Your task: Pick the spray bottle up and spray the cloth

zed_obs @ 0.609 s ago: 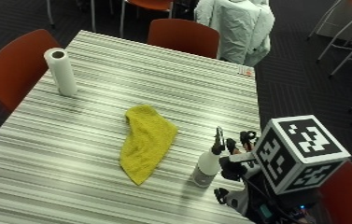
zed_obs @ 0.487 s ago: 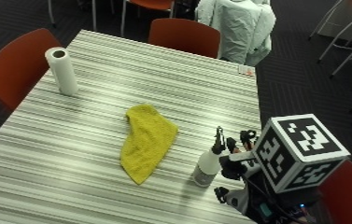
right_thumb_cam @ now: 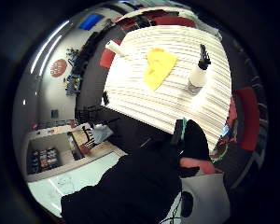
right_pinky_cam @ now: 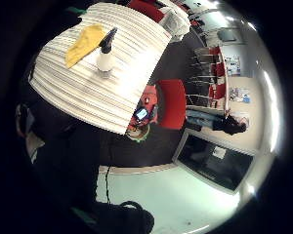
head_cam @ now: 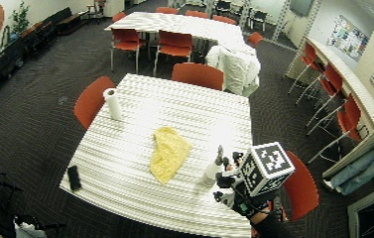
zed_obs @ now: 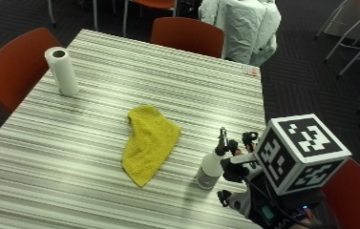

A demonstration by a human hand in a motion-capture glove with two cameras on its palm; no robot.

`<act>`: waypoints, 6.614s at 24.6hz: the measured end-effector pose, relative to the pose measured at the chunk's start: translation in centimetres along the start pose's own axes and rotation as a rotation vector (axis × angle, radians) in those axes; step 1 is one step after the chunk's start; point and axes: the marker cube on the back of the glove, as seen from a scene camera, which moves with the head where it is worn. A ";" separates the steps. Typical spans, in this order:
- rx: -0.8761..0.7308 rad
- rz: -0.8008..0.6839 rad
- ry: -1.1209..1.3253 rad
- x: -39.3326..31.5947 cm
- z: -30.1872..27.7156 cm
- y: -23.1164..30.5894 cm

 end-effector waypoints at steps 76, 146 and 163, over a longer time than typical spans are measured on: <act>0.300 0.393 -1.395 3.1 18.4 -9.3; -0.695 0.749 -1.194 -1.1 21.2 -14.0; -0.084 0.388 -1.117 -1.9 13.0 -15.9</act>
